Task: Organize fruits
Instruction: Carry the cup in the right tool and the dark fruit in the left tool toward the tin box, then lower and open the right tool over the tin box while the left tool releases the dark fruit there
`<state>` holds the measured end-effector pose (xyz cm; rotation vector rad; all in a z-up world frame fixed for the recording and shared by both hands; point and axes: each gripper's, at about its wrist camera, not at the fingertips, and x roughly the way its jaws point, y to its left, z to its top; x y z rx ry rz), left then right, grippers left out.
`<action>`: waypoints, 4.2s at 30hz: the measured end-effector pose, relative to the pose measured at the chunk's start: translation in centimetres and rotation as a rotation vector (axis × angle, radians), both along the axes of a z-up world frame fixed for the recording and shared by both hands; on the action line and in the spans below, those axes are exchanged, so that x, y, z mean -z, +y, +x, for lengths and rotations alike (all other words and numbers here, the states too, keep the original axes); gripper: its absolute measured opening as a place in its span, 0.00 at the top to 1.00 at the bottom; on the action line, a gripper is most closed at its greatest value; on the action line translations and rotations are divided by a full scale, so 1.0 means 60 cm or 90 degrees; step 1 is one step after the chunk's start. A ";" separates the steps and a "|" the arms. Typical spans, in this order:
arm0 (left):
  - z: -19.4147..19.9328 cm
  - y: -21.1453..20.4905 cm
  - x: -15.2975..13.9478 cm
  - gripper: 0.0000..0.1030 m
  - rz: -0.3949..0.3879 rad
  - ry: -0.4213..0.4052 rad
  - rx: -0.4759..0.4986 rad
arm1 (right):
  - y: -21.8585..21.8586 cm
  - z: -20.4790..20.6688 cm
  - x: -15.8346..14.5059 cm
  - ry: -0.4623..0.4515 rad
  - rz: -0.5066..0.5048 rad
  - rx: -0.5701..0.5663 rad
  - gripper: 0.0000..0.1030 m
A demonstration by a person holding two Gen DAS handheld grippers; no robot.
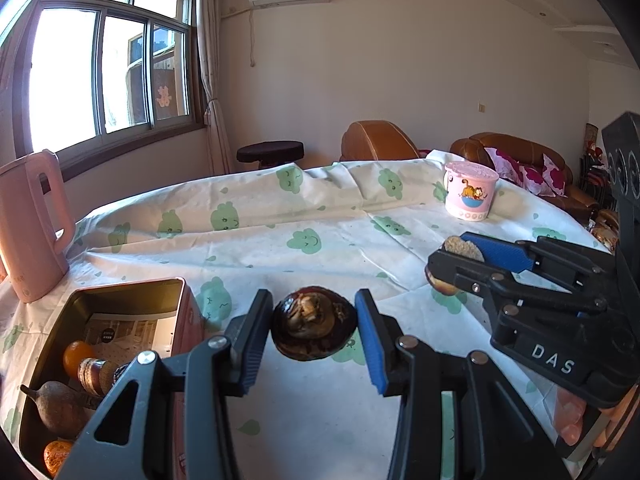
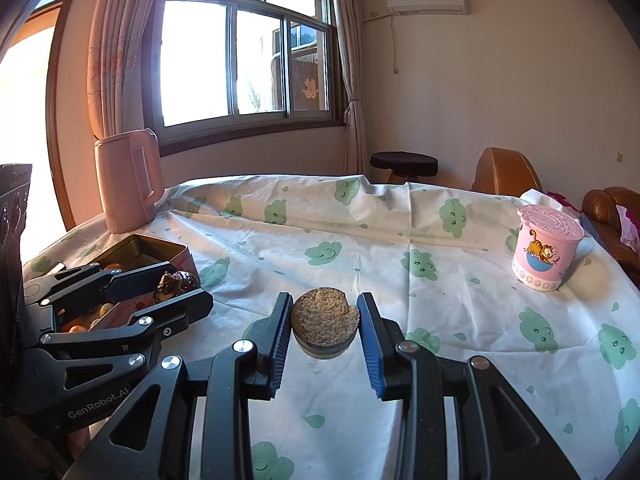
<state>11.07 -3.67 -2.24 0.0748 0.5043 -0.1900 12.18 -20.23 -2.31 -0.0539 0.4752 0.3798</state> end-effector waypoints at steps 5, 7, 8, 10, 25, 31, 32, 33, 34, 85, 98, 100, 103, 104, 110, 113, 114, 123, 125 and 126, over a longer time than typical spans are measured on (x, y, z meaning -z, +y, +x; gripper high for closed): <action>-0.005 0.000 -0.003 0.57 0.001 -0.011 -0.001 | -0.002 -0.004 -0.002 -0.009 0.003 0.000 0.66; -0.006 0.000 -0.004 0.57 -0.001 -0.014 -0.001 | -0.002 -0.005 -0.002 -0.012 0.002 0.000 0.66; -0.007 0.001 -0.004 0.57 -0.001 -0.016 -0.002 | -0.002 -0.006 -0.002 -0.013 0.002 0.001 0.66; -0.010 0.002 -0.005 0.57 -0.003 -0.021 -0.004 | -0.002 -0.008 -0.003 -0.016 0.003 0.002 0.66; -0.024 0.010 -0.011 0.57 -0.016 -0.054 -0.011 | -0.004 -0.021 -0.009 -0.048 0.004 0.008 0.66; -0.029 0.011 -0.013 0.57 -0.016 -0.065 -0.013 | -0.006 -0.027 -0.011 -0.061 0.006 0.012 0.66; -0.031 0.010 -0.014 0.57 -0.015 -0.068 -0.014 | -0.007 -0.028 -0.011 -0.064 0.006 0.013 0.66; -0.033 0.009 -0.014 0.57 -0.013 -0.071 -0.015 | -0.007 -0.030 -0.012 -0.067 0.007 0.014 0.66; -0.037 0.009 -0.015 0.57 -0.012 -0.075 -0.017 | -0.007 -0.032 -0.012 -0.071 0.007 0.015 0.66; -0.096 0.249 -0.042 0.57 -0.050 -0.084 -0.192 | 0.194 -0.056 -0.085 -0.109 -0.010 -0.135 0.66; -0.088 0.280 -0.014 0.57 -0.049 -0.032 -0.213 | 0.277 -0.045 -0.050 -0.066 -0.021 -0.190 0.66; -0.087 0.281 -0.010 0.57 -0.048 -0.024 -0.214 | 0.286 -0.043 -0.044 -0.058 -0.023 -0.194 0.66; -0.087 0.283 -0.007 0.57 -0.047 -0.020 -0.216 | 0.297 -0.044 -0.037 -0.052 -0.029 -0.197 0.66; -0.087 0.284 -0.007 0.57 -0.047 -0.019 -0.217 | 0.300 -0.044 -0.035 -0.050 -0.031 -0.198 0.66; -0.087 0.289 -0.005 0.57 -0.044 -0.009 -0.217 | 0.316 -0.040 -0.025 -0.037 -0.043 -0.205 0.66; -0.088 0.290 -0.003 0.57 -0.045 -0.006 -0.215 | 0.321 -0.038 -0.021 -0.031 -0.050 -0.207 0.66; -0.088 0.289 -0.002 0.57 -0.046 -0.005 -0.212 | 0.322 -0.038 -0.020 -0.029 -0.051 -0.207 0.66; -0.085 0.290 0.002 0.57 -0.039 0.005 -0.208 | 0.326 -0.029 -0.007 -0.006 -0.058 -0.202 0.66; -0.084 0.291 0.005 0.57 -0.038 0.009 -0.208 | 0.327 -0.028 -0.006 -0.001 -0.058 -0.202 0.66; -0.084 0.291 0.006 0.57 -0.037 0.011 -0.209 | 0.328 -0.027 -0.004 0.000 -0.061 -0.202 0.66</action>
